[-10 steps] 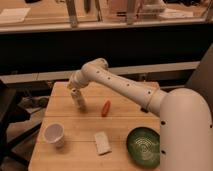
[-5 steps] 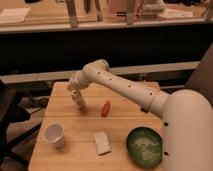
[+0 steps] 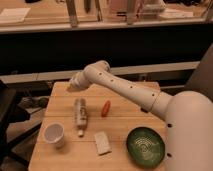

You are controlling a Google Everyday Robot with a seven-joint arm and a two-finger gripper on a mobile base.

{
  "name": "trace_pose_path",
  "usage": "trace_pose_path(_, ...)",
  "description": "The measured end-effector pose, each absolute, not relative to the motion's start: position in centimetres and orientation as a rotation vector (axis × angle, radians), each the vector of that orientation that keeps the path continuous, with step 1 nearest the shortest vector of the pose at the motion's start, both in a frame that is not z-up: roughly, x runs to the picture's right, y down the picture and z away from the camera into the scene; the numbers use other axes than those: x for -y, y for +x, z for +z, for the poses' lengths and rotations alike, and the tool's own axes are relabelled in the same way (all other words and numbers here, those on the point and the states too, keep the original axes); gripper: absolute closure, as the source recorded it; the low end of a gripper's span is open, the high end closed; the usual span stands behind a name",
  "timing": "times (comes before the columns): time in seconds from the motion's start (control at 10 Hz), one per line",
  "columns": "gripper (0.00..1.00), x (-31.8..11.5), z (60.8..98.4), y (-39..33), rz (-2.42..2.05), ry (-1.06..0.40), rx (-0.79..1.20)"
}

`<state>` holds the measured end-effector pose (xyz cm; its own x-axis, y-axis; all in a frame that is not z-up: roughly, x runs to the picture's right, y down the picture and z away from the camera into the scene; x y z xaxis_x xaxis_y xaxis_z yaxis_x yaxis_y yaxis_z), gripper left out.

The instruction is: Knock the bottle over

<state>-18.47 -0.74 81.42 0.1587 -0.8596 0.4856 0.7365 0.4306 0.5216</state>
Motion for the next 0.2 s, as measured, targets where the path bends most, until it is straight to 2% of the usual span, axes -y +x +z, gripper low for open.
trace_pose_path(0.2,0.98,0.42,81.01,-18.32,-1.15,0.179,0.835)
